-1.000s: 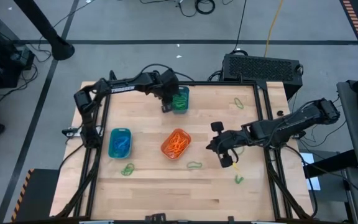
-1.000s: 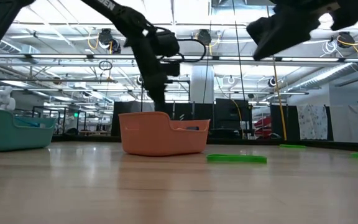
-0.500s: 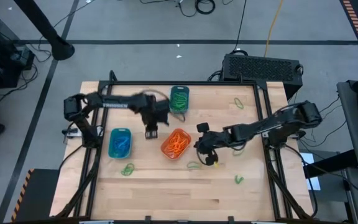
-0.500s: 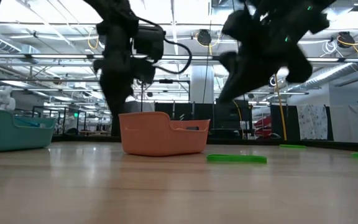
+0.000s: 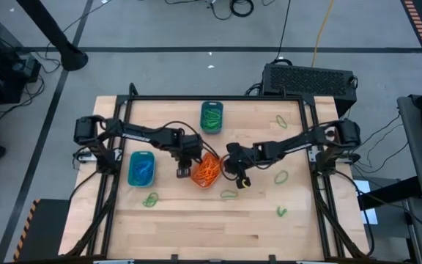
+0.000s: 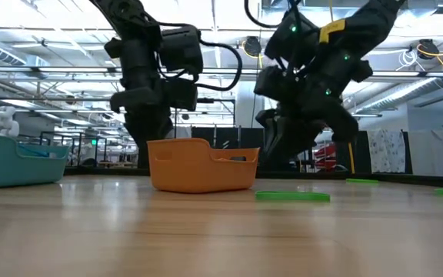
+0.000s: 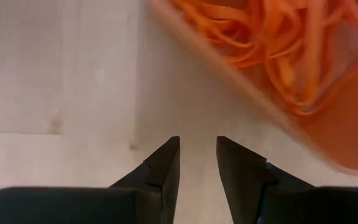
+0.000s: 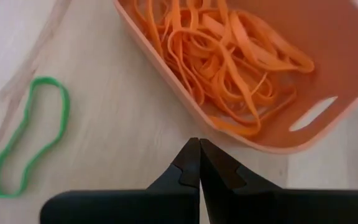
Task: Sort rubber bands into baskets
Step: Adjust the orange bin on the table
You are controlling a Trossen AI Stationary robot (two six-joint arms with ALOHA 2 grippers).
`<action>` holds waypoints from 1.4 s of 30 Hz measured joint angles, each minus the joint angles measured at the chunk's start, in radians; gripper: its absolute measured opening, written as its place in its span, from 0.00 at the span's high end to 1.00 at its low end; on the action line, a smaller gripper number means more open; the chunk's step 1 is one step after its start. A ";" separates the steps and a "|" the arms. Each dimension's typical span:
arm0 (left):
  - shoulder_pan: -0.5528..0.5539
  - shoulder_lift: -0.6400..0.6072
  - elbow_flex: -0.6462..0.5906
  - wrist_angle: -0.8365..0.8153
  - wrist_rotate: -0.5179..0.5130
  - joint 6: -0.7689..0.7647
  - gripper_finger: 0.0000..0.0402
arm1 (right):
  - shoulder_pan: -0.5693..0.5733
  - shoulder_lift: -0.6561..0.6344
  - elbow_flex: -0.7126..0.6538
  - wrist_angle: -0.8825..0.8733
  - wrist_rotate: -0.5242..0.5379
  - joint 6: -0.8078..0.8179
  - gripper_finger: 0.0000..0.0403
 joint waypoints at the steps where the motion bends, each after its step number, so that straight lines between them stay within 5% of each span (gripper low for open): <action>1: -0.007 0.000 0.000 0.000 -0.002 -0.014 0.72 | -0.004 0.004 0.000 0.002 -0.010 0.004 1.00; 20: -0.181 0.000 0.000 0.103 -0.064 -0.116 0.72 | -0.059 0.034 0.000 0.063 -0.025 0.061 1.00; 42: -0.225 0.000 0.000 0.128 -0.077 -0.149 0.72 | -0.077 0.034 0.000 0.106 -0.022 0.086 1.00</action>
